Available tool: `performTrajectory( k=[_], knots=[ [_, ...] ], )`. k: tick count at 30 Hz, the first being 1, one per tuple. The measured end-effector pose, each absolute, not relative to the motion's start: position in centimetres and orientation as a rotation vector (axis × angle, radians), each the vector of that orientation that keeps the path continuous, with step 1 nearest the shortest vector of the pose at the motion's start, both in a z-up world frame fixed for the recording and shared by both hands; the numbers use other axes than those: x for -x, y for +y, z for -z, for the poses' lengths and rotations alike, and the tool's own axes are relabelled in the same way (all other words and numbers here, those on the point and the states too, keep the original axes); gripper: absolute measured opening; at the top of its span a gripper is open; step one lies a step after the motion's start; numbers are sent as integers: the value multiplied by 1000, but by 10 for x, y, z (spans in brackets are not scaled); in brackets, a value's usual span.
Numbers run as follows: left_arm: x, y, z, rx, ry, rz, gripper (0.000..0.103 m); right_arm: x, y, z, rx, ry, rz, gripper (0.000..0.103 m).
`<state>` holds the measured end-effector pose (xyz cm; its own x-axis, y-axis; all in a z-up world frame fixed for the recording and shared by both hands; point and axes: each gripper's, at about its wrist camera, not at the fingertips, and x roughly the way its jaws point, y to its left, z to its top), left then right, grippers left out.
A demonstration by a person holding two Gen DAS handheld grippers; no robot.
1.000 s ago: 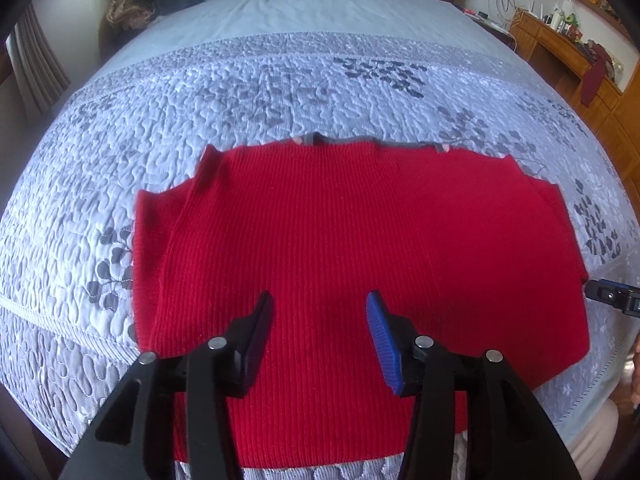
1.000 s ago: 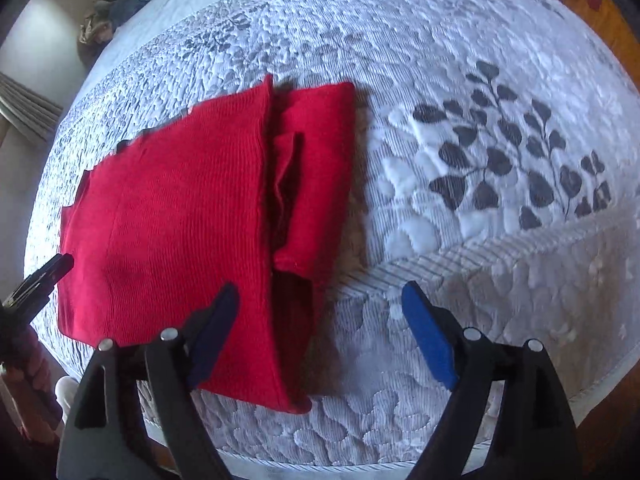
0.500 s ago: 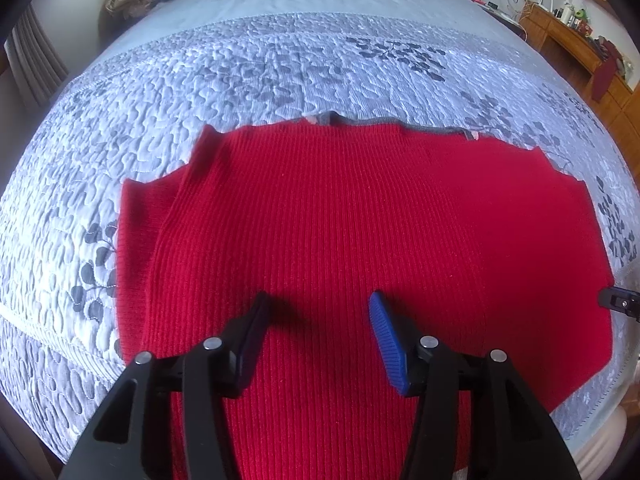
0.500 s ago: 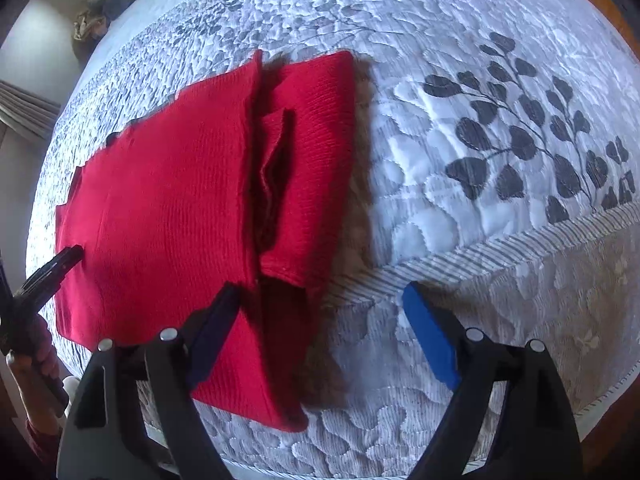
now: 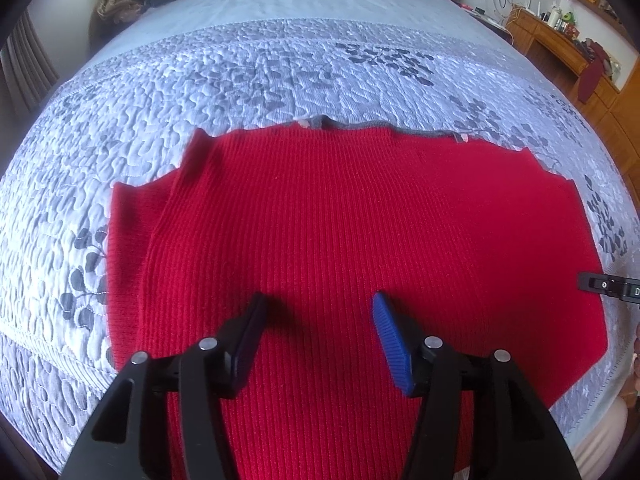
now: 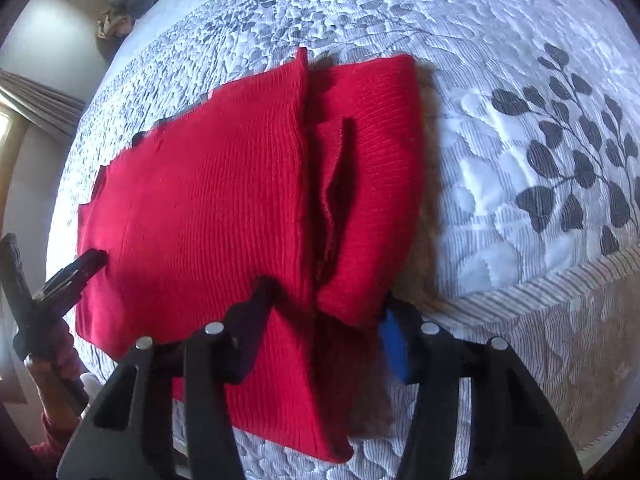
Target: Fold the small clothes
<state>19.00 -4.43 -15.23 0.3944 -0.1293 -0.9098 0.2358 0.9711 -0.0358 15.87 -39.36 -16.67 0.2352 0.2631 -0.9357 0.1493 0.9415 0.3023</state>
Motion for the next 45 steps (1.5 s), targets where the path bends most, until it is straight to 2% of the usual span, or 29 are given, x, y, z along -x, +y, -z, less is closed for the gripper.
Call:
performTrajectory(
  k=[2,4,17,29,38,45],
  knots=[
    [-190,-44,153,-106,1137,242,56,-159,-392,166,-362,1333,-81,41],
    [-190,-43,153,-104,1133,249,56,-159,-393,163,-391,1329,-102,23],
    [-192,-34,156,-59,1129,313,58,-164,-374,126,-320,1341,-52,19],
    [-193,-22,150,5,1142,368,58,-197,-297,69,-104,1335,-106,19],
    [-196,4,140,15,1130,354,58,-213,-228,65,23,1346,-198,18],
    [-201,21,147,83,1148,370,58,-211,-163,96,162,1388,-275,21]
  ],
)
